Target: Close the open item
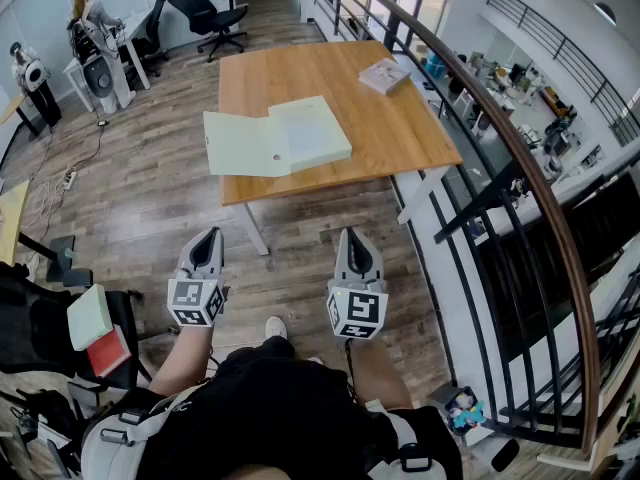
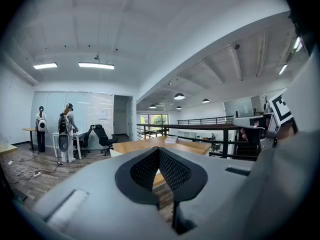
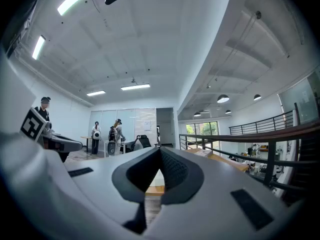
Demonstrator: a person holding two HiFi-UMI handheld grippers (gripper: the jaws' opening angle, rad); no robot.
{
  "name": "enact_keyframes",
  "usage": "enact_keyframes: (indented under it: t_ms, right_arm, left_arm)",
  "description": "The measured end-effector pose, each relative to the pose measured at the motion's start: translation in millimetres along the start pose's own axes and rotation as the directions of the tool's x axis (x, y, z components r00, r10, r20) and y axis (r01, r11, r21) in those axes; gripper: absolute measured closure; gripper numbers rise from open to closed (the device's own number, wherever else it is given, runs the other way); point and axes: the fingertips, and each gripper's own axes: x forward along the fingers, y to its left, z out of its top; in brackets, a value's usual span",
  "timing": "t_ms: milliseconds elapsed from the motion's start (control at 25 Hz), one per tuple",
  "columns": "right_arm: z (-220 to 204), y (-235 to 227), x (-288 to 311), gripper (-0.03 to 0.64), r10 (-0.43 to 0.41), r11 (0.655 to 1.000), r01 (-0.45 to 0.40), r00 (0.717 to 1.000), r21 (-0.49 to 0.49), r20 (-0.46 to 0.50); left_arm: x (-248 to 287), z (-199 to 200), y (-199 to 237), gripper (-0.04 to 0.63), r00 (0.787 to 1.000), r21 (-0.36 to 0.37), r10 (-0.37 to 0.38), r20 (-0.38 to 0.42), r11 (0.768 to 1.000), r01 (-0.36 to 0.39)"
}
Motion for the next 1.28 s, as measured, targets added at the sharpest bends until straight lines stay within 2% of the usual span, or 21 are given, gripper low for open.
enact_keyframes:
  t_ms: [400, 720, 960, 1280]
  right_arm:
    - [-4, 11, 28, 0.614, 0.024, 1.0, -0.024, 1.0, 0.005, -0.006]
    - [-14, 8, 57, 0.614, 0.006, 1.0, -0.006, 0.999, 0.004, -0.039]
    - [-17, 16, 94, 0.614, 0.01, 1.0, -0.011, 0.998, -0.017, -0.064]
    - [-15, 28, 146, 0.614, -0.035, 0.999, 0.033, 0.997, -0.032, -0.061]
  left_arm:
    - [16, -7, 15, 0.595, 1.0, 0.0, -0.002, -0.008, 1.0, 0.002]
    - [44, -13, 28, 0.595, 1.0, -0.017, -0.024, -0.013, 1.0, 0.023]
    - [75, -16, 52, 0.595, 1.0, -0.042, -0.029, -0.013, 0.999, 0.028]
    - [117, -14, 97, 0.595, 0.998, -0.041, -0.063, 0.01, 0.997, 0.063]
